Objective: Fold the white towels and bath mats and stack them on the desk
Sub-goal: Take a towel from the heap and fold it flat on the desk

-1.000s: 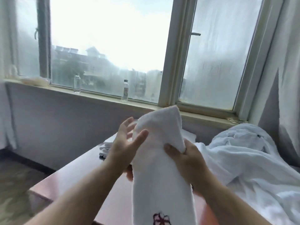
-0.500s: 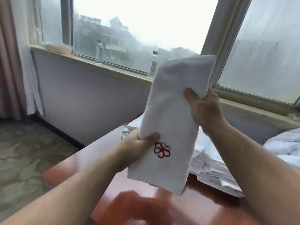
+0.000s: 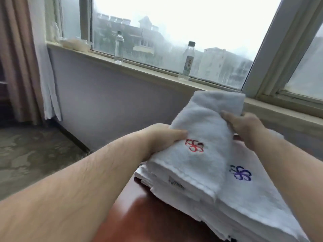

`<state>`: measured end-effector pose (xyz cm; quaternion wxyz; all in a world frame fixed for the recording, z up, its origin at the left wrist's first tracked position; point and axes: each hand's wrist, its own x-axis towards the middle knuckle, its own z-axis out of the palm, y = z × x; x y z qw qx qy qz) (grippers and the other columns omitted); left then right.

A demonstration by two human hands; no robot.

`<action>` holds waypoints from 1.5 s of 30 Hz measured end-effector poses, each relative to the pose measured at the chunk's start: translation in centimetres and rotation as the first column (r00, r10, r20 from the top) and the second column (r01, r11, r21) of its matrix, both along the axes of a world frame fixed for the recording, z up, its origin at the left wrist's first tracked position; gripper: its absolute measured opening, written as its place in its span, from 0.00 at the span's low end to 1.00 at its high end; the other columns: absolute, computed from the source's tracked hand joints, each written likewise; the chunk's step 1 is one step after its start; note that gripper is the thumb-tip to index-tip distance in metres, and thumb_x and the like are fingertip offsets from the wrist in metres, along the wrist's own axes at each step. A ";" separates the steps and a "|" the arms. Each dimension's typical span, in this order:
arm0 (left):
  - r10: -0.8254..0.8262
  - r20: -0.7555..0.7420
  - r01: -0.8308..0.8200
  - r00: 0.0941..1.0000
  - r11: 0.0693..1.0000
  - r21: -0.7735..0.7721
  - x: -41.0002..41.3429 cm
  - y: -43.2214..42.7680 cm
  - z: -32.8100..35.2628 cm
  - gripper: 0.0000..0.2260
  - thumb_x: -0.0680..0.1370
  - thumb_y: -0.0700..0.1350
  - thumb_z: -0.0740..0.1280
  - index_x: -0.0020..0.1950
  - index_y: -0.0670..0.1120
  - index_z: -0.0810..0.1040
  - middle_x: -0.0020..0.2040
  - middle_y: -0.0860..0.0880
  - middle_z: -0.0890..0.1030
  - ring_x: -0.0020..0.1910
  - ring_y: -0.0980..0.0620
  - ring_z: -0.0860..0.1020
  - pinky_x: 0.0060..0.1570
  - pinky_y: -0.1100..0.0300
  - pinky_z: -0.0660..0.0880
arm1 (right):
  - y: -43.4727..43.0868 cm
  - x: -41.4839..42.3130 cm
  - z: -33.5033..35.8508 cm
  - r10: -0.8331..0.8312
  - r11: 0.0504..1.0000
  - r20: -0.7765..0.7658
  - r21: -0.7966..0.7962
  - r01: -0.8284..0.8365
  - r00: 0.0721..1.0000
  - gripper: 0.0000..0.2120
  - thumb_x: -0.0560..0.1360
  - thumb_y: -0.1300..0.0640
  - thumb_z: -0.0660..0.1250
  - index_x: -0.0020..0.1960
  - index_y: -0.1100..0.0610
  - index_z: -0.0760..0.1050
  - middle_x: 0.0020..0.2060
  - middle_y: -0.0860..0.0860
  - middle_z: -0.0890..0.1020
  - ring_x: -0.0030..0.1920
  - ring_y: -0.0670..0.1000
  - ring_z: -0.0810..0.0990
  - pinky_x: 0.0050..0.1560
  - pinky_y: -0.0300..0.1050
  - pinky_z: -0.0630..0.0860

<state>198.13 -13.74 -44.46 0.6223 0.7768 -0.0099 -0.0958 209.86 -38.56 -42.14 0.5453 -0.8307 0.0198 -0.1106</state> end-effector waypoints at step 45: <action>0.019 0.312 -0.236 0.950 0.698 0.676 2.9 -3.7 -4.5 0.61 0.53 0.84 0.55 0.81 0.55 0.53 0.80 0.60 0.58 0.77 0.56 0.61 0.71 0.55 0.62 | 0.5 4.4 -3.8 0.004 0.699 0.003 -0.715 -0.001 1.000 0.24 0.82 0.44 0.54 0.76 0.48 0.66 0.75 0.52 0.70 0.74 0.57 0.66 0.74 0.56 0.62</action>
